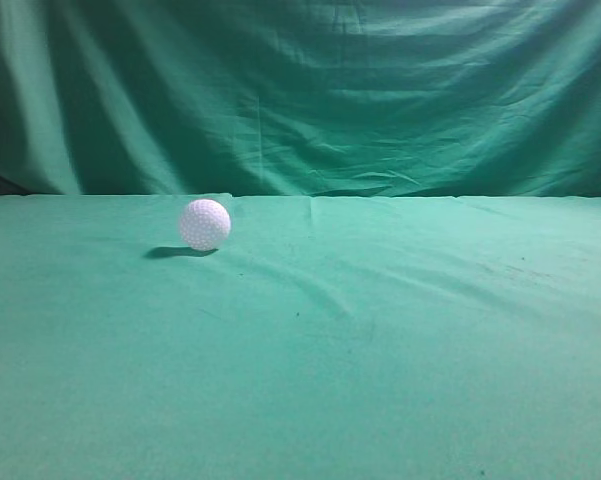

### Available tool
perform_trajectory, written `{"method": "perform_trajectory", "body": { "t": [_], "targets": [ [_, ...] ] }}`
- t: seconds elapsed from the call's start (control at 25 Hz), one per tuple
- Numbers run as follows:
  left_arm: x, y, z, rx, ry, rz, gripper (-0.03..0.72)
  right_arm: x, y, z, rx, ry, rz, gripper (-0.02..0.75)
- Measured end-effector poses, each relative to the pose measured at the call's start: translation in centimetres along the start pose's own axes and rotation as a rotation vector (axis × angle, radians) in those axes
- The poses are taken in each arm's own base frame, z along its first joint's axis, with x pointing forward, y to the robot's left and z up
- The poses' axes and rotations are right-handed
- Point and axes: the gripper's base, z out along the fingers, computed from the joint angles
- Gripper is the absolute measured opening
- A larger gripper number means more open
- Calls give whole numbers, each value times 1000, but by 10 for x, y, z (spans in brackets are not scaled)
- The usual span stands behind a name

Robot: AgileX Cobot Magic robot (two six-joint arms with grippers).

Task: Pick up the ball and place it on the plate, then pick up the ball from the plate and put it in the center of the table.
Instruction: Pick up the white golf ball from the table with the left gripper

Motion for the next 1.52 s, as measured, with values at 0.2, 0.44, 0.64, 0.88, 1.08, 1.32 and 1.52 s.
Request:
{"method": "perform_trajectory", "body": {
  "t": [0.2,0.44,0.64,0.88,1.08,1.32,1.52],
  "targets": [
    [-10,-5,-1,15,-26,34,0,0,0,0,0,0,0,54],
    [-42,-37,5,132,205,150,0,0,0,0,0,0,0,54],
    [-52,-48,28,144,404,160,0,0,0,0,0,0,0,54],
    [-55,-54,48,163,468,125,0,0,0,0,0,0,0,54],
    [-69,-74,83,302,687,255,0,0,0,0,0,0,0,54],
    [-65,-91,138,411,873,334,0,0,0,0,0,0,0,54],
    [-36,-114,179,464,989,504,0,0,0,0,0,0,0,54]
  ]
}}
